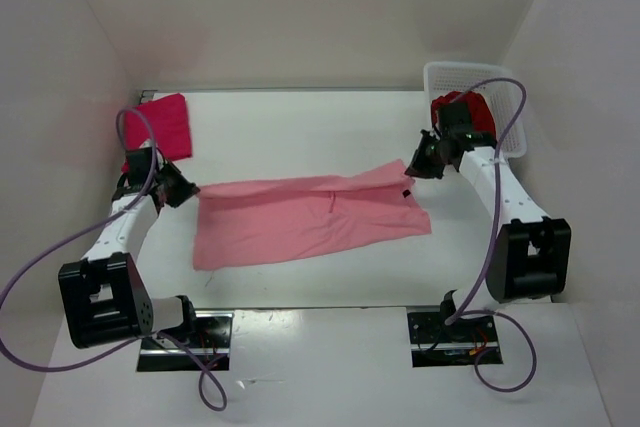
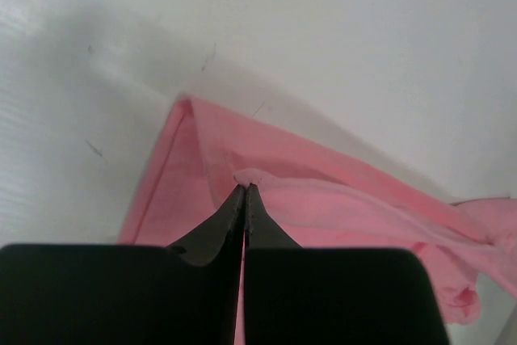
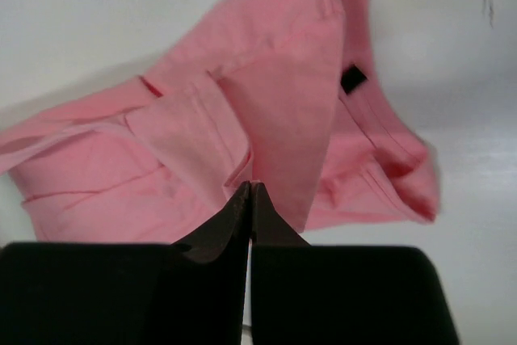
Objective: Fold and stack the t-shirts
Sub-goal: Fold the other side of the tshirt into a rectangle
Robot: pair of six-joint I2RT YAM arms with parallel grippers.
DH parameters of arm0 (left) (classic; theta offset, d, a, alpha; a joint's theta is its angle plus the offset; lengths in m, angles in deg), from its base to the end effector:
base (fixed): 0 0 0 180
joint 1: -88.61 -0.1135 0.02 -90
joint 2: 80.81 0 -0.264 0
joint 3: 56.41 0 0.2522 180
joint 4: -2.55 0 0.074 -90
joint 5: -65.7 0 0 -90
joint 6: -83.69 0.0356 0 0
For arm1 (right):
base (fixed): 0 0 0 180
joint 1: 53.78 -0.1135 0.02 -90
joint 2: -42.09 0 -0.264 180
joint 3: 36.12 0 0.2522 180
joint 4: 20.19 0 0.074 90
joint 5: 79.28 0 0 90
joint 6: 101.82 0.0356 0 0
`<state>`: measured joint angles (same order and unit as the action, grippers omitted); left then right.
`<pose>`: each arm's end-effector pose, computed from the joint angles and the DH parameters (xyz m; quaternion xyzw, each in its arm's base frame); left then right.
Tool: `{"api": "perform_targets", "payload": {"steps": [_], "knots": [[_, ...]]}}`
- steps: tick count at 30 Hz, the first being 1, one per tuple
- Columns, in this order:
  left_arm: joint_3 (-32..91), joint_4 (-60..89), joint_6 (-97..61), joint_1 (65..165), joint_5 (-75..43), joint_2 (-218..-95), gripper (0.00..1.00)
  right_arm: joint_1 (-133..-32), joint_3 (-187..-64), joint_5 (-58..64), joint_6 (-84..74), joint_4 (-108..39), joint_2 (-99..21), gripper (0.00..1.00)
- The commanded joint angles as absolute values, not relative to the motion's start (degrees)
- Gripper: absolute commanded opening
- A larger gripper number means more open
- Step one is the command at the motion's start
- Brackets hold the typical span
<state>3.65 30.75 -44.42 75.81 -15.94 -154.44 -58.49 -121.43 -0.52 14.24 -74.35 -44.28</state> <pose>0.2666 0.0553 0.2349 -0.3644 0.8347 -0.1542 0.3830 0.3159 0.0330 0.2828 0.1472 0.9387 0.1690 0.2620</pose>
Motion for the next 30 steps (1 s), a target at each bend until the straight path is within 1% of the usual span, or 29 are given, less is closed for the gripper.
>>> {"api": "perform_targets", "payload": {"steps": [1, 3, 5, 9, 10, 12, 14, 15, 16, 17, 18, 20, 22, 24, 26, 27, 29, 30], "knots": [[-0.1, 32.2, -47.7, 72.7, -10.2, -152.8, 0.0, -57.0, -114.5, 2.7, 14.5, -75.9, -39.9, 0.0], [-1.2, 32.2, -48.8, 71.2, -6.9, -152.8, 0.0, -56.3, -110.5, 2.7, 15.0, -76.5, -38.6, 0.0], [-1.3, 33.1, -49.3, 70.6, -6.4, -152.8, 0.0, -56.2, -108.9, 2.2, 15.5, -77.0, -37.5, 0.0], [-1.8, 35.0, -49.3, 69.5, -5.7, -152.3, 0.0, -55.7, -107.8, 2.2, 16.0, -78.2, -36.8, 0.0], [-2.3, 35.7, -49.3, 68.9, -5.1, -152.3, 0.0, -55.7, -107.8, 2.2, 16.0, -78.2, -36.8, 0.03], [-3.0, 36.3, -49.9, 68.4, -5.1, -151.2, 0.01, -55.7, -107.8, 2.2, 16.0, -79.6, -37.3, 0.03], [-3.5, 37.5, -49.9, 67.1, -6.3, -150.7, 0.07, -55.7, -107.8, 2.2, 16.0, -79.7, -37.8, 0.06], [-3.5, 38.1, -49.9, 67.1, -6.9, -149.6, 0.13, -55.7, -107.8, 2.2, 16.0, -80.2, -37.8, 0.1], [-3.5, 39.2, -50.4, 67.1, -8.4, -148.7, 0.2, -55.7, -107.8, 2.2, 16.0, -80.2, -37.8, 0.21], [-2.9, 39.3, -50.4, 66.5, -9.4, -145.4, 0.33, -55.7, -107.8, 2.2, 15.5, -79.6, -37.2, 0.27], [-2.4, 39.9, -51.0, 66.5, -10.6, -144.2, 0.39, -55.7, -107.8, 2.2, 15.5, -79.6, -37.2, 0.32], [-1.1, 41.4, -51.0, 66.5, -11.5, -143.7, 0.41, -55.7, -108.9, 0.8, 15.5, -79.6, -37.2, 0.36], [0.2, 39.5, -51.0, 66.5, -10.2, -143.7, 0.39, -56.4, -109.9, 0.3, 14.5, -79.0, -37.2, 0.36], [0.2, 37.4, -50.5, 66.5, -7.5, -144.2, 0.37, -58.3, -111.9, 0.3, 13.9, -77.8, -39.1, 0.22], [0.2, 33.5, -49.9, 69.2, -6.8, -145.5, 0.35, -60.9, -113.7, -0.4, 13.4, -75.8, -41.2, 0.08], [0.8, 32.1, -49.3, 72.6, -8.0, -146.1, 0.34, -63.8, -114.2, -0.4, 13.4, -72.9, -42.5, 0.0], [1.4, 30.8, -48.7, 76.7, -9.8, -148.5, 0.33, -66.3, -116.8, 1.6, 13.4, -71.0, -48.2, 0.0], [2.3, 30.3, -48.1, 80.8, -11.6, -149.7, 0.33, -68.2, -117.6, 2.2, 13.4, -68.3, -50.0, 0.03]]}}
